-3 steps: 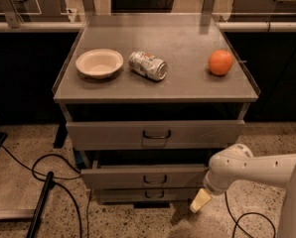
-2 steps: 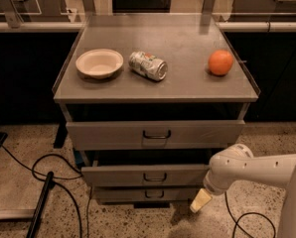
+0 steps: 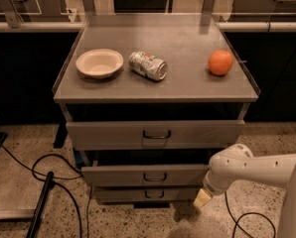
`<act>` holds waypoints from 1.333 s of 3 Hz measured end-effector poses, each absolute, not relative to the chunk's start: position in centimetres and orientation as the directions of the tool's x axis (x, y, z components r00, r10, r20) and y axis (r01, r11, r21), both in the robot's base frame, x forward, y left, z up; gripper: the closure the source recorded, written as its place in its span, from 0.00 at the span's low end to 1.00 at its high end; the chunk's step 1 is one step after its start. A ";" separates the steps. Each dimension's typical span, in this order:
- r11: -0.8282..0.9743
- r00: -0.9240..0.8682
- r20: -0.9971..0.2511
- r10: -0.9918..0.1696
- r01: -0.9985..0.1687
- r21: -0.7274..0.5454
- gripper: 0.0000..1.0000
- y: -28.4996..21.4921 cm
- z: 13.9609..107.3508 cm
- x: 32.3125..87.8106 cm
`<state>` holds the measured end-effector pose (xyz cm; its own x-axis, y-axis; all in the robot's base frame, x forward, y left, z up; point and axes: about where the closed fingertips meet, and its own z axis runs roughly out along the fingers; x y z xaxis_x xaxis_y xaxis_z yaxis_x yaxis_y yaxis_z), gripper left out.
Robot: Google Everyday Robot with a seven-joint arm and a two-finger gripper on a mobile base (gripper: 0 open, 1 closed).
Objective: Close middle drawer
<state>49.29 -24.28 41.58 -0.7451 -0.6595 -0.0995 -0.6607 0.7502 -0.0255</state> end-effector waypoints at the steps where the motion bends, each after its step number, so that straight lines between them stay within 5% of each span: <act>1: 0.750 -0.745 -0.099 -0.660 -0.661 -0.026 0.46 -24.3 41.6 49.3; 3: 0.738 -0.728 -0.137 -0.672 -0.674 -0.033 0.93 -24.0 41.7 50.6; 4: 0.723 -0.705 -0.187 -0.684 -0.689 -0.048 1.00 -23.6 41.9 52.1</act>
Offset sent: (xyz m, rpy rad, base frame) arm 0.0000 0.0000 0.0000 0.0000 0.0000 0.0000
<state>52.10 -23.56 41.92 -0.7047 -0.6843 -0.1873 -0.6892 0.7229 -0.0478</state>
